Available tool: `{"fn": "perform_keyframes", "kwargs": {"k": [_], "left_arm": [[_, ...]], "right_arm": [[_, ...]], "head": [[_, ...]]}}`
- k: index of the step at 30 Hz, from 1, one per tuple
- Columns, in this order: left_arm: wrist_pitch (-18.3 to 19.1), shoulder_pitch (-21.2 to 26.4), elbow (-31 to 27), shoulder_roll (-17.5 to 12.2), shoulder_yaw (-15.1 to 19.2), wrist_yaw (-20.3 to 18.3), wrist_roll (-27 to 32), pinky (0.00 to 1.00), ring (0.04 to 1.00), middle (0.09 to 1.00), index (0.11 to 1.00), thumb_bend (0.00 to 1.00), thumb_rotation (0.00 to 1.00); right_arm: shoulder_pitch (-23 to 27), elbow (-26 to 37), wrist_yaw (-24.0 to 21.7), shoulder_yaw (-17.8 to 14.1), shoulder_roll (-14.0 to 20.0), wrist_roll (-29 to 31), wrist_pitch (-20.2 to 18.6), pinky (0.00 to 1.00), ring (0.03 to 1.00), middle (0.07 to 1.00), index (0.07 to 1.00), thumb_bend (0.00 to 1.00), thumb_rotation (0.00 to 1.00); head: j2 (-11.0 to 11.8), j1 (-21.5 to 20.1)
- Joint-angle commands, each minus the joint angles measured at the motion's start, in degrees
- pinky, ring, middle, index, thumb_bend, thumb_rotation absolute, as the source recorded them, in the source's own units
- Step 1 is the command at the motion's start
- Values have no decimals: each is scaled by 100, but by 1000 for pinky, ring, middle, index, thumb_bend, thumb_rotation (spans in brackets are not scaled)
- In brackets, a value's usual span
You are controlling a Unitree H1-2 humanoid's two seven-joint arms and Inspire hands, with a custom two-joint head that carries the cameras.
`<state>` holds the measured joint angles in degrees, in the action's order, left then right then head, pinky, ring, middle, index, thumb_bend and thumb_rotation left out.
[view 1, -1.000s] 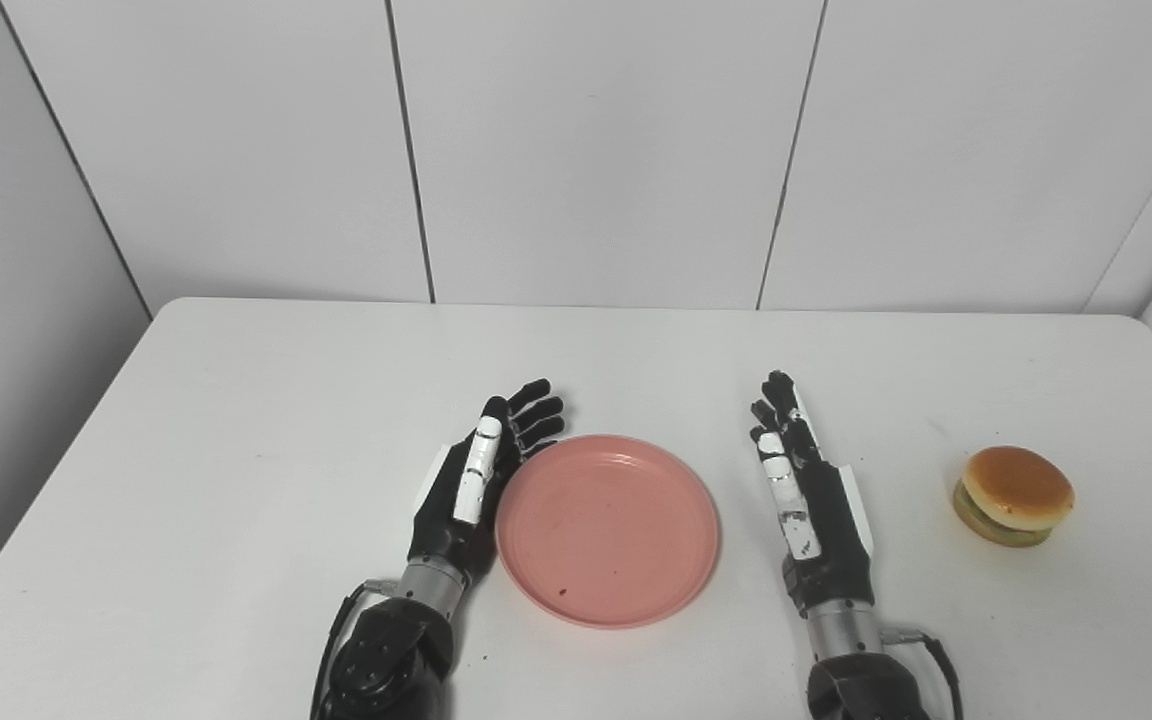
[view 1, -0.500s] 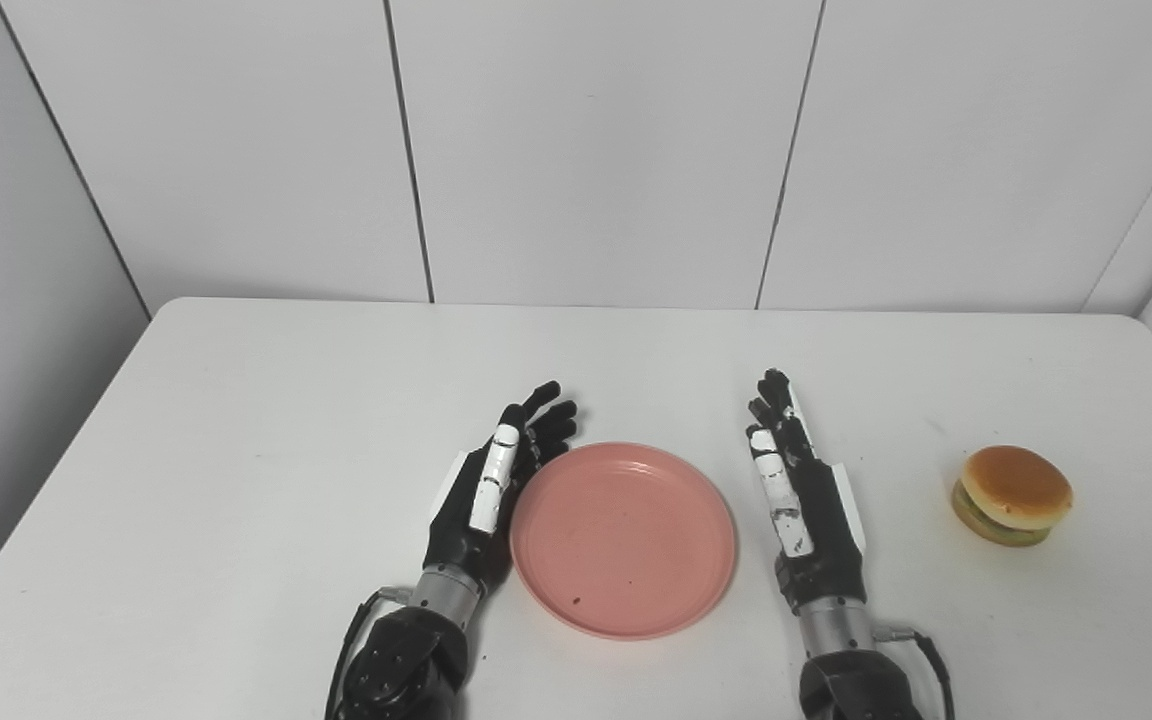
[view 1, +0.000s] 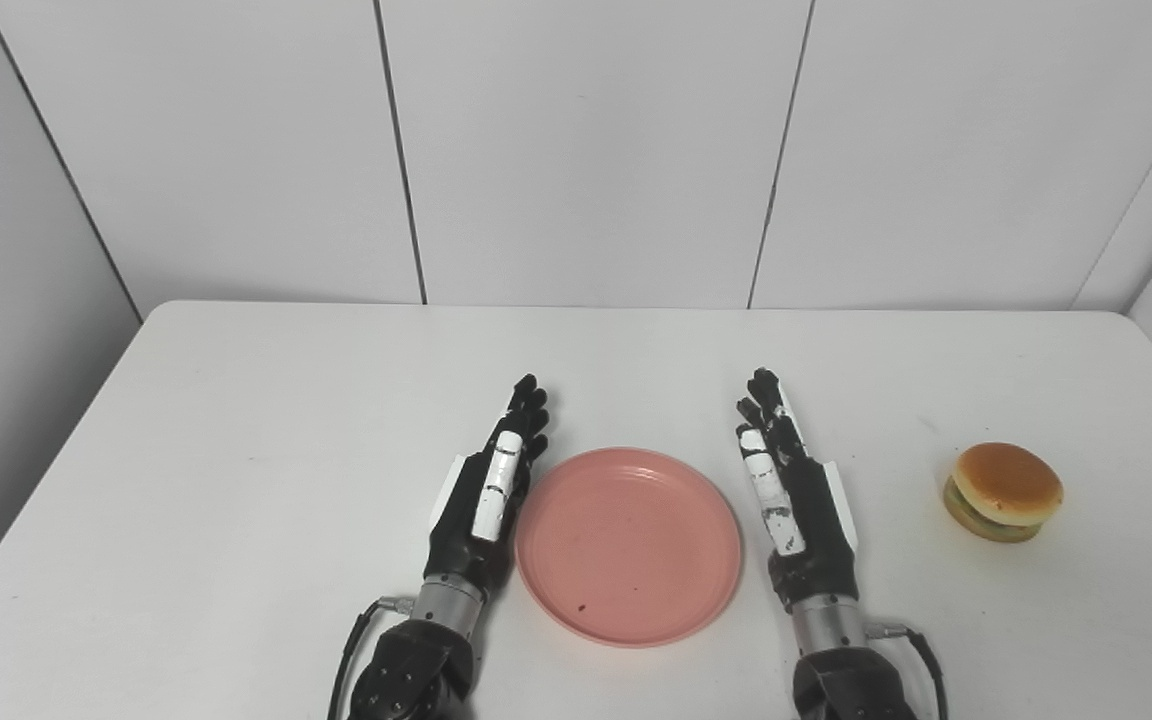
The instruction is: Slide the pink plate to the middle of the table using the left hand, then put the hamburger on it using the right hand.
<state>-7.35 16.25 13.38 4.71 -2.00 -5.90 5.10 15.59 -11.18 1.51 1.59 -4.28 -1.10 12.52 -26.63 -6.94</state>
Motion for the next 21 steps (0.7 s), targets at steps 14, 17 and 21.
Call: {"fn": "perform_keyframes", "kwargs": {"k": [14,17,21], "left_arm": [[-529,-534,477,9,11,392,-274,1000,1000,1000,1000,504,1000],[-468,-522,508,23,21,348,-152,1000,1000,1000,1000,516,1000],[-374,-524,435,58,30,342,-75,1000,1000,1000,1000,515,1000]], "right_arm": [[-137,241,159,-5,203,-385,174,964,966,981,981,578,903],[-75,370,192,-25,334,-537,273,974,971,981,981,569,919],[24,778,239,-81,582,-803,196,949,980,989,981,594,862]], "head": [[-25,-47],[-21,-125],[-62,-244]]}}
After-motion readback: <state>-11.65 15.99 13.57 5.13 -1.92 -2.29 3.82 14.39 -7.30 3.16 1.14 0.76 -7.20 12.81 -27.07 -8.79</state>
